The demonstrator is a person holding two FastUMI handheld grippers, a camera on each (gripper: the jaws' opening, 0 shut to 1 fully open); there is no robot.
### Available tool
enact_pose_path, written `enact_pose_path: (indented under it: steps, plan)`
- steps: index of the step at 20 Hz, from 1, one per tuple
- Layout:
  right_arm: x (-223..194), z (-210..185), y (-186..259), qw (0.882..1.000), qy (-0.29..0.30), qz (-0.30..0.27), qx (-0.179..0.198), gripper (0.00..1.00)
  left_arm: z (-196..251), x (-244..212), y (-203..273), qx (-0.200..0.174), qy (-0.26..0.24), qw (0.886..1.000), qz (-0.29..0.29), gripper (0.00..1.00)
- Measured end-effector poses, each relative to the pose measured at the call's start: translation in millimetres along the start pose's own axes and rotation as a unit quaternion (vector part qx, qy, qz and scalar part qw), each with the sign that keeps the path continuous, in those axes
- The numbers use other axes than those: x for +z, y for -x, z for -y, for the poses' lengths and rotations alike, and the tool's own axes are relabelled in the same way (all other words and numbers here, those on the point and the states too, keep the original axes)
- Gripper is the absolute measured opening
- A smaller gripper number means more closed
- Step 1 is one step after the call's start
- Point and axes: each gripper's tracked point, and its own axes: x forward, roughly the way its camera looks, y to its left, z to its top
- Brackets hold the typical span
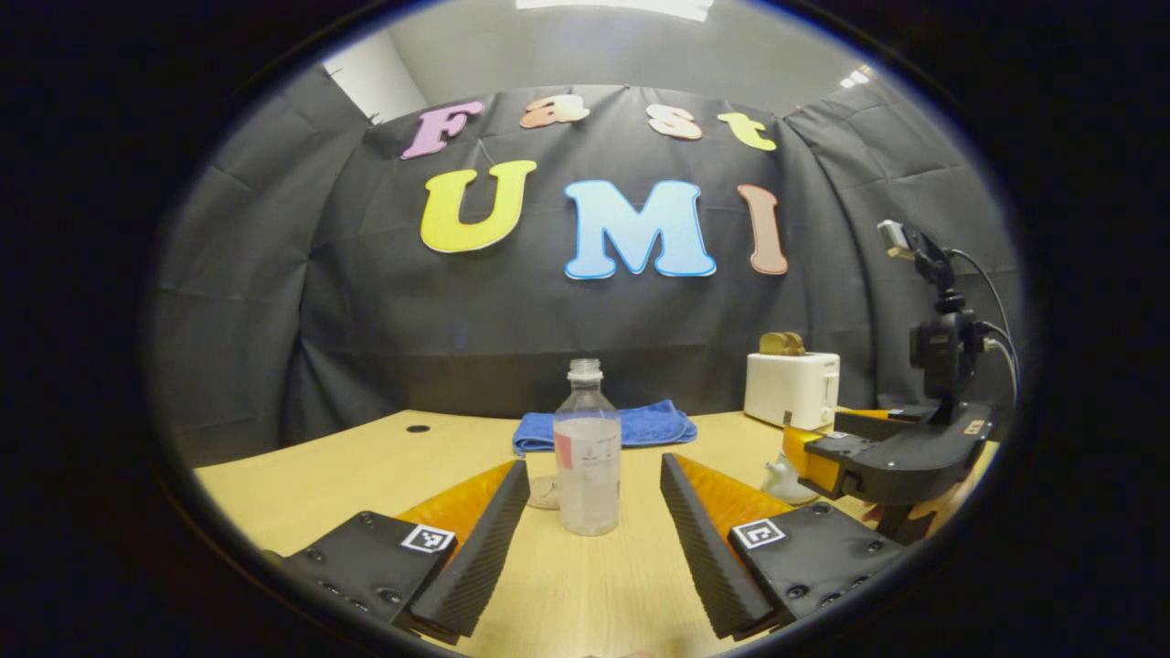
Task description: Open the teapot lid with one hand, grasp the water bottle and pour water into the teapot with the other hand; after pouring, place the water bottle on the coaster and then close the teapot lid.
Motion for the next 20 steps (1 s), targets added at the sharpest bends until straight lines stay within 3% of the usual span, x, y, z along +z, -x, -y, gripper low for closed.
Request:
enact_pose_path:
  steps: [2, 3, 6, 8, 9, 11, 12, 20]
  plan:
    - [-4, -1, -7, 1.0, -0.007, -0.006, 0.001, 0.89, -5, 0, -1, 0.004, -0.002, 1.0, -0.001, 1.0]
    - [-7, 1, -9, 1.0, -0.01, -0.009, 0.002, 0.79, -7, -3, -2, 0.006, -0.001, 1.0, -0.003, 1.0]
    - [-9, 5, -10, 1.0, -0.012, -0.016, -0.004, 0.75, -8, -6, -4, 0.006, 0.005, 1.0, -0.007, 1.0]
    - [-9, 10, -11, 1.0, -0.008, -0.016, -0.016, 0.61, -9, -5, -4, 0.007, 0.005, 1.0, -0.005, 1.0]
    - [-11, 11, -14, 1.0, -0.005, -0.019, -0.018, 0.44, -11, -4, -4, 0.009, 0.003, 1.0, -0.003, 1.0]
    - [-11, 9, -16, 1.0, 0.0, -0.019, -0.015, 0.41, -14, -3, -3, 0.012, 0.001, 1.0, -0.002, 1.0]
    - [-11, 8, -16, 1.0, 0.005, -0.02, -0.017, 0.33, -15, -4, -4, 0.013, 0.001, 1.0, -0.003, 1.0]
    - [-11, 8, -15, 1.0, 0.014, -0.021, -0.015, 0.33, -18, -3, -3, 0.018, -0.004, 1.0, -0.002, 1.0]
